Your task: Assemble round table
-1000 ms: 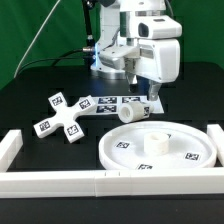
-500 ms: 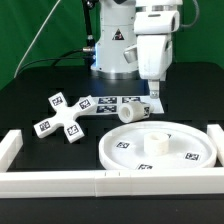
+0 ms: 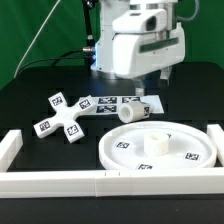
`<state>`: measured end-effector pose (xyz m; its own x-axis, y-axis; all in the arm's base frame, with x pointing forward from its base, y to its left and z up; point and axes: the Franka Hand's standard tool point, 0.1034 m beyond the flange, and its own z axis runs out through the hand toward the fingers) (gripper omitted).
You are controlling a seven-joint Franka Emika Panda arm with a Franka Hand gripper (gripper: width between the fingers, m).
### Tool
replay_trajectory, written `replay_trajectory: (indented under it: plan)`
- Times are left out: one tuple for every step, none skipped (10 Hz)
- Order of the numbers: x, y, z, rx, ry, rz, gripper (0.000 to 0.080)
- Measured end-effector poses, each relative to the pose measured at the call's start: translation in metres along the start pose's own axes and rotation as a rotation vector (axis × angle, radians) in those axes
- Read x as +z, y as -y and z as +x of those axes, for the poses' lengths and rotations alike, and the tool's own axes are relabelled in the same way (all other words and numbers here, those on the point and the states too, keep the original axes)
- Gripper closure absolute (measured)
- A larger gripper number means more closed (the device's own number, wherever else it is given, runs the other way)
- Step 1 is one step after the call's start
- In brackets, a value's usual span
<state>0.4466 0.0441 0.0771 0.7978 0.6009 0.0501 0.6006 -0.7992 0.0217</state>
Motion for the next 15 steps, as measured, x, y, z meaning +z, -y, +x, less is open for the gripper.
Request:
replay_trajectory:
  plan:
    - [-0.002, -0.003, 0.001, 0.16, 0.019, 0.021, 0.0151]
    - [0.0, -0.002, 0.001, 0.233, 0.019, 0.032, 0.0151]
    - [0.0, -0.002, 0.002, 0.275, 0.002, 0.027, 0.0151]
    - [0.001, -0.001, 0.002, 0.332, 0.003, 0.031, 0.0151]
    - [0.001, -0.001, 0.002, 0.371, 0.003, 0.033, 0.0151]
    - [0.001, -0.003, -0.002, 0.466, 0.02, 0.051, 0.0151]
    - [0.0, -0.013, -0.009, 0.588, 0.057, 0.091, 0.0151]
    - [-0.003, -0.02, -0.012, 0.711, 0.092, 0.134, 0.0151]
    - [-0.006, -0.024, -0.01, 0.821, 0.13, 0.167, 0.0151]
    - [-0.008, -0.027, -0.004, 0.886, 0.144, 0.178, 0.0151]
    - [-0.007, -0.025, -0.004, 0.916, 0.141, 0.172, 0.0151]
    - [-0.007, -0.025, -0.004, 0.915, 0.142, 0.172, 0.0151]
    - [-0.007, -0.025, -0.005, 0.909, 0.152, 0.177, 0.0151]
    - [-0.006, -0.026, -0.008, 0.903, 0.161, 0.188, 0.0151]
    - [-0.003, -0.032, -0.016, 0.921, 0.218, 0.247, 0.0151]
